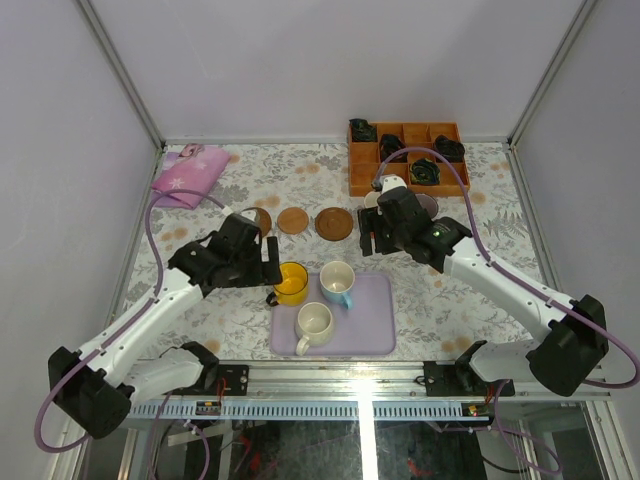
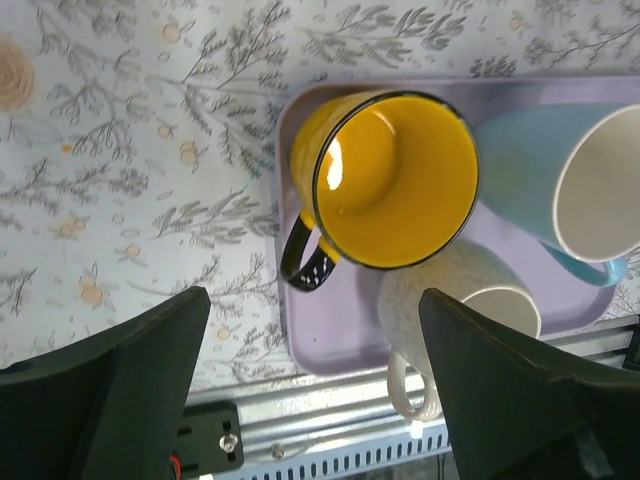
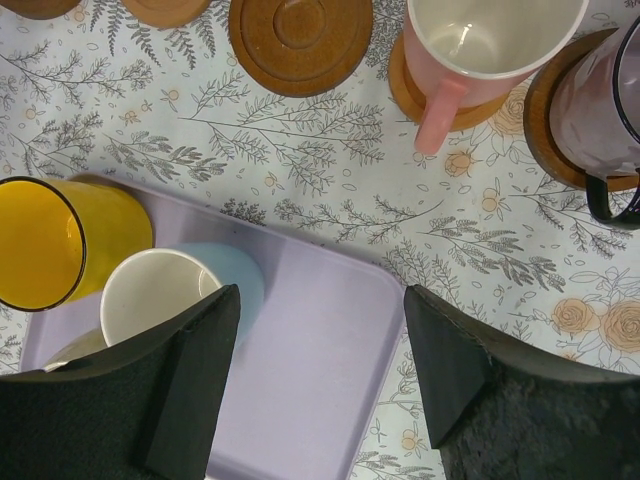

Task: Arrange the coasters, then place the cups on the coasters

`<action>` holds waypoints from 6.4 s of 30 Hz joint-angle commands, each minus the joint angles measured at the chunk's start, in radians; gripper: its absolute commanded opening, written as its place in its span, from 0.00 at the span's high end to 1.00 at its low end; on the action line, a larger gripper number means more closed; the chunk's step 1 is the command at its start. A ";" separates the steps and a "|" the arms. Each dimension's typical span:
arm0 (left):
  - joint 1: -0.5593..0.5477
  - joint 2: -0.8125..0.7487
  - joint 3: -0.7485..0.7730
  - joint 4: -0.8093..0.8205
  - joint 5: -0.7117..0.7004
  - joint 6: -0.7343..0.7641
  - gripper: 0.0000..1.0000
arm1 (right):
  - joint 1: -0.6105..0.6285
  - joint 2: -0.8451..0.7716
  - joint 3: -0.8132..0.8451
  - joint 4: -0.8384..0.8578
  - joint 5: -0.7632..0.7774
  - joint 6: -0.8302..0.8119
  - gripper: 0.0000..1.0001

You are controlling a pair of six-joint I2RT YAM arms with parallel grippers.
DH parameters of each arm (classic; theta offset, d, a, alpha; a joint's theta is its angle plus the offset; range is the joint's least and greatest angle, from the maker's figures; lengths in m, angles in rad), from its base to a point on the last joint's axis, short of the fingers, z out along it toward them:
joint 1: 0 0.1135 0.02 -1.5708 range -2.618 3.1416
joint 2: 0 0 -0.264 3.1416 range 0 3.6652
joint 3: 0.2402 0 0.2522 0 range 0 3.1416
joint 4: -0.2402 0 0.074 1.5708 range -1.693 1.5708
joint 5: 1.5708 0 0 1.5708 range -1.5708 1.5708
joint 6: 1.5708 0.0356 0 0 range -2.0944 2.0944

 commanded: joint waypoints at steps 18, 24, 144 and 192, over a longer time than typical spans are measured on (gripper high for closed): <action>-0.085 0.123 -0.006 -0.191 -0.107 -0.090 0.30 | 0.006 0.010 0.029 0.052 -0.024 -0.030 0.24; -0.087 0.162 -0.026 -0.106 -0.071 -0.045 0.27 | 0.007 0.008 0.006 0.058 -0.028 -0.018 0.24; -0.142 1.053 0.906 0.017 -0.285 -0.179 1.00 | -0.081 -0.216 -0.112 0.070 0.380 -0.092 0.25; -0.134 1.015 0.849 0.005 -0.241 -0.175 0.67 | -0.083 -0.168 -0.089 0.055 0.336 -0.090 0.25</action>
